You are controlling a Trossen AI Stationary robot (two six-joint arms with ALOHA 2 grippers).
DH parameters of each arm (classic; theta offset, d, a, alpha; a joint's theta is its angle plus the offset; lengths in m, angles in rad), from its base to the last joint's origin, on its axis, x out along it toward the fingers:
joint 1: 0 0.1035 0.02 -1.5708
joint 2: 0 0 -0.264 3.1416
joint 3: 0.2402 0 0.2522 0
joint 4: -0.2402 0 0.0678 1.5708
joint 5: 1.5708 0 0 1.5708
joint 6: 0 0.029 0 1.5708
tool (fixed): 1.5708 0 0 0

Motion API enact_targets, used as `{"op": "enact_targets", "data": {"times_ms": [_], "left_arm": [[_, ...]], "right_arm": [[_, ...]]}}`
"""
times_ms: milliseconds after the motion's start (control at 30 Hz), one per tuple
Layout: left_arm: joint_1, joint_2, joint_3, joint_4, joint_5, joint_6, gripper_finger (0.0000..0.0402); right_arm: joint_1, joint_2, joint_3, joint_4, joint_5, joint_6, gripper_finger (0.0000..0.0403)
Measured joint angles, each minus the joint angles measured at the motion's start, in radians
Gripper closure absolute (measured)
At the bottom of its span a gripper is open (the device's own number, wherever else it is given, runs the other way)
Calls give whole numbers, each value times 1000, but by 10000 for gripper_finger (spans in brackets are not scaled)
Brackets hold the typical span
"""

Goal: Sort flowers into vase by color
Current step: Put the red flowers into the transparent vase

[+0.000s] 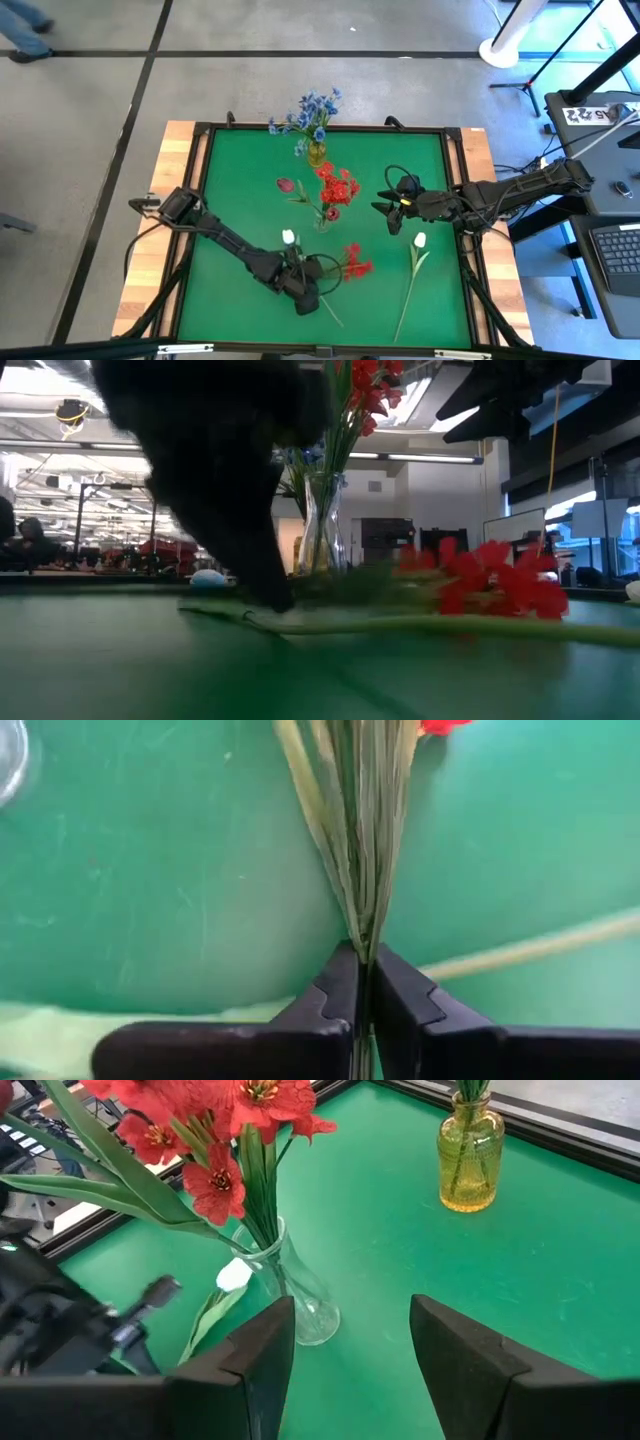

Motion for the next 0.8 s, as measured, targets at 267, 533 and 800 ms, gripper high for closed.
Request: {"op": "enact_targets", "data": {"times_ms": [267,533,800], "left_arm": [[-53,-5,171,-251,-157,39,396],[-116,-151,158,-238,-237,89,397],[-223,-367,-3,-69,-358,109,395]], "right_arm": [[0,0,0,-30,0,0,206],[0,0,0,-43,3,-1,206],[0,0,0,-47,11,-7,206]]}}
